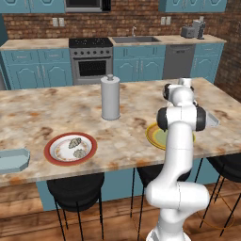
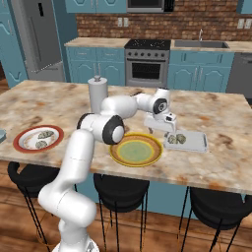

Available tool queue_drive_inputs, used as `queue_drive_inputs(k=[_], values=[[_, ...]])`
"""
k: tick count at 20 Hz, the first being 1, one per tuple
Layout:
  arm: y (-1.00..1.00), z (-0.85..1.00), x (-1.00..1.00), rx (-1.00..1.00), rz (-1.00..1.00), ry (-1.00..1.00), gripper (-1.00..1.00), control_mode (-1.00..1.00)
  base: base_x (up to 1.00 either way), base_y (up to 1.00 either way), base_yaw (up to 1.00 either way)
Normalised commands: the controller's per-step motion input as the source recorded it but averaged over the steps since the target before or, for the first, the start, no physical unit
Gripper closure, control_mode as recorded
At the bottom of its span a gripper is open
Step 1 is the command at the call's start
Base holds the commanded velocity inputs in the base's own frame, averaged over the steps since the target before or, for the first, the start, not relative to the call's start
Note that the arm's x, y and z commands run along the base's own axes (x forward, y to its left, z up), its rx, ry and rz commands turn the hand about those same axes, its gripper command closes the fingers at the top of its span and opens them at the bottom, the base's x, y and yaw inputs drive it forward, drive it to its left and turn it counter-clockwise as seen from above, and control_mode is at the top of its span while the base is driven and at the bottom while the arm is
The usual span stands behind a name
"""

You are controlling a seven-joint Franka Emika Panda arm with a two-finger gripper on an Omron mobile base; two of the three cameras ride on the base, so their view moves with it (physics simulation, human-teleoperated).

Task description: Place two dumplings into each of the tupperware containers and then place the containers in the fridge.

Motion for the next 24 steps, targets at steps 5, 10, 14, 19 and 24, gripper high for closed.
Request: queue_drive_inputs(k=[5,10,14,19,24], values=[[0.23,-0.43,0.00,0.01,0.16,0.06,-1.00,-1.00,0.00,0.00,0.00],[0.16,-0.33,0.00,0.00,0.03,0.00,-1.00,-1.00,0.00,0.00,0.00],[-0.07,0.00,0.07,0.00,0.00,-0.03,-1.00,-1.00,0.00,0.00,0.00],[-0.13,-0.12,0.20,0.00,0.00,-0.01,-1.00,-1.00,0.00,0.00,0.00],[-0.15,-0.06,0.16,0.00,0.00,0.00,-1.00,-1.00,0.00,0.00,0.00]])
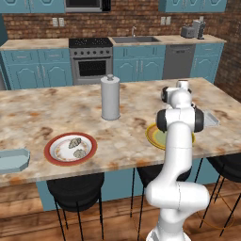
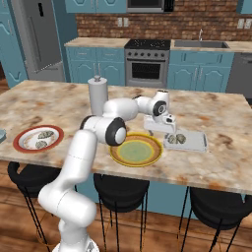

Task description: Place two dumplings into each of the tupperware containers and then place the containers in the fridge.

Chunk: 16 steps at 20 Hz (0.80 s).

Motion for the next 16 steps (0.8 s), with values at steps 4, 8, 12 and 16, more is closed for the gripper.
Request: queue_drive_inputs(k=[4,8,12,16], values=[[-0.01,0.00,0.00,0.00,0.00,0.00,-1.00,-1.00,0.00,0.00,0.00],[-0.01,-0.17,0.00,0.00,0.00,0.00,-1.00,-1.00,0.00,0.00,0.00],[0.00,-0.52,0.00,0.00,0.00,0.00,-1.00,-1.00,0.00,0.00,0.00],[-0.03,-0.45,0.04,0.00,0.00,0.00,-1.00,-1.00,0.00,0.00,0.00]])
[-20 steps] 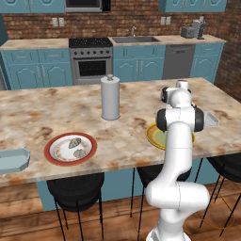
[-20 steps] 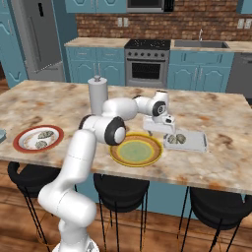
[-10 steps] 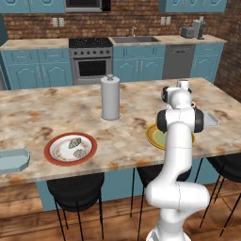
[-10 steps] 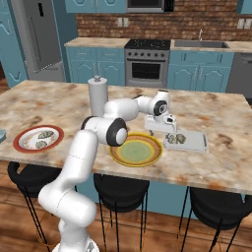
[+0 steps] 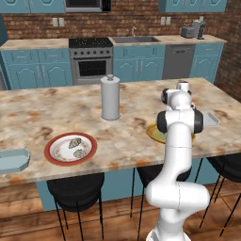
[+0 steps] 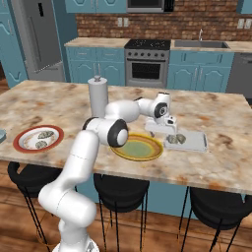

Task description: Place two dumplings into each of the tupperware containers and then place the containers in the fridge.

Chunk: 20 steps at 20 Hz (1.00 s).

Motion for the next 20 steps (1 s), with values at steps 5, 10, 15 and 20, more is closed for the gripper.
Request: queue_drive_inputs(k=[5,10,15,20], values=[[-0.31,-0.04,0.20,0.00,0.00,0.00,-1.00,-1.00,0.00,0.00,0.00],[-0.07,-0.23,0.02,0.00,0.00,0.01,-1.00,-1.00,0.00,0.00,0.00],[0.20,-0.13,-0.16,0.00,0.00,0.07,-1.00,-1.00,0.00,0.00,0.00],[0.08,-0.18,-0.02,0.00,0.00,0.03,-1.00,-1.00,0.00,0.00,0.00]])
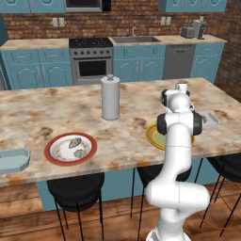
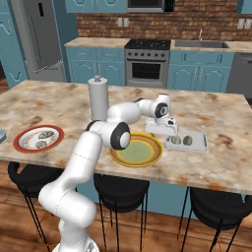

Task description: Place two dumplings into each of the tupperware containers and then place the containers in the fridge.

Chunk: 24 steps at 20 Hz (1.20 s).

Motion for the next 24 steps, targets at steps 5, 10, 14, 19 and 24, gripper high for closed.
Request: queue_drive_inputs(k=[5,10,14,19,24], values=[[-0.08,-0.29,0.00,0.00,0.00,0.00,-1.00,-1.00,0.00,0.00,0.00],[-0.06,-0.17,0.00,0.00,0.00,0.00,1.00,-1.00,0.00,0.00,0.00],[0.00,0.00,0.00,0.00,0.00,0.00,1.00,-1.00,0.00,0.00,0.00],[0.00,0.00,0.00,0.00,0.00,0.00,1.00,-1.00,0.00,0.00,0.00],[-0.05,0.00,0.00,0.00,0.00,0.00,1.00,-1.00,0.00,0.00,0.00]])
